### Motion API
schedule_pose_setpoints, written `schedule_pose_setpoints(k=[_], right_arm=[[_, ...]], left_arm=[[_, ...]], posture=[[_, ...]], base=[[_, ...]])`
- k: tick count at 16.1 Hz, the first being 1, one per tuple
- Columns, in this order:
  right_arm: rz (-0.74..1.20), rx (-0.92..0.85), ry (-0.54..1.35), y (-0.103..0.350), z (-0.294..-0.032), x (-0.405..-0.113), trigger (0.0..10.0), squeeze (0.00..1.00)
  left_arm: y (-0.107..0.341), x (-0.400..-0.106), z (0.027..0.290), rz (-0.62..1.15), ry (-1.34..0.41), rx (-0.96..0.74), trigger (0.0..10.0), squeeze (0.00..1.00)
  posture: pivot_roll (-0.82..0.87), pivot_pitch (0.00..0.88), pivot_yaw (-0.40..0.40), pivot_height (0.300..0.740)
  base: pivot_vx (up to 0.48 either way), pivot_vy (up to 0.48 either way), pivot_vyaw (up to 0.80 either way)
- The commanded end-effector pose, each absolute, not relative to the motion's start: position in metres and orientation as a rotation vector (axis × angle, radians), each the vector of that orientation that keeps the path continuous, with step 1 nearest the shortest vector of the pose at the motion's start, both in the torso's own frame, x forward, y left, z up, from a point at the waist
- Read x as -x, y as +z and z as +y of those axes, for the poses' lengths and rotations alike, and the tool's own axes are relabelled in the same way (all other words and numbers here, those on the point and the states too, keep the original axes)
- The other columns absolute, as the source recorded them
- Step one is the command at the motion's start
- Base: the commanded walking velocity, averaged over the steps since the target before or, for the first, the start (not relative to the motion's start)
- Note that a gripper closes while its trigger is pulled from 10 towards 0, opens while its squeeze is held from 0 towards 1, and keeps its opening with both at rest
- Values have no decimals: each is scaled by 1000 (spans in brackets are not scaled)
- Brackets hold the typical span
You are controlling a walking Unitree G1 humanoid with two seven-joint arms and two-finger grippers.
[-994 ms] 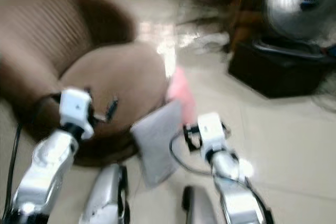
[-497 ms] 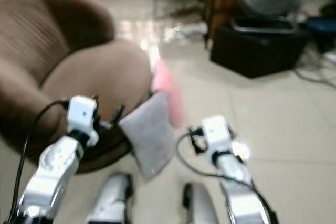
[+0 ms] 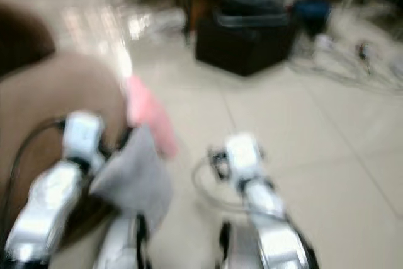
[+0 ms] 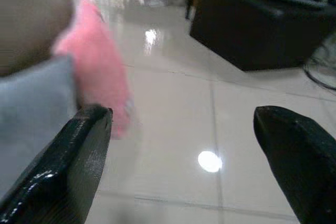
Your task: Move the pillow to the sofa from floor
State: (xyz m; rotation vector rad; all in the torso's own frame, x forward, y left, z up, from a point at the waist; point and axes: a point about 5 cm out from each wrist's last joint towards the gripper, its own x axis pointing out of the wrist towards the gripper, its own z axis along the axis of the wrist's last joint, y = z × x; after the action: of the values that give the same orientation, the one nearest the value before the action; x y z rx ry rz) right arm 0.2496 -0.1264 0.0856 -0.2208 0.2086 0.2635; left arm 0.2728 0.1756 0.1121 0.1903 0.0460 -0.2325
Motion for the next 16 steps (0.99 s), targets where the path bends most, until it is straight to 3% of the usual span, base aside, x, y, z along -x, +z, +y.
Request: schedule_pose_setpoints(k=[1, 6, 7, 11, 16], right_arm=[[247, 251, 230, 78, -138, -246, 10000, 0], [236, 255, 263, 84, -130, -246, 10000, 0], [236, 261, 275, 85, -129, -245, 10000, 0], [274, 282, 398, 80, -125, -241, 10000, 0], [314, 368, 474, 68, -120, -233, 10000, 0]], left_arm=[[112, -273, 165, 41, -262, -180, 10000, 0], [97, -273, 178, 158, -236, -191, 10000, 0], [92, -273, 178, 202, -257, -178, 10000, 1000], [64, -290, 172, 379, -340, -162, 10000, 1000], [46, -320, 187, 491, -169, -169, 10000, 1000]], posture=[[-15, 86, 31, 590], [-10, 93, 28, 590], [-9, 95, 27, 590], [-13, 120, 30, 590], [-39, 178, 39, 590]], base=[[292, 0, 0], [0, 0, 0], [0, 0, 0], [0, 0, 0], [0, 0, 0]])
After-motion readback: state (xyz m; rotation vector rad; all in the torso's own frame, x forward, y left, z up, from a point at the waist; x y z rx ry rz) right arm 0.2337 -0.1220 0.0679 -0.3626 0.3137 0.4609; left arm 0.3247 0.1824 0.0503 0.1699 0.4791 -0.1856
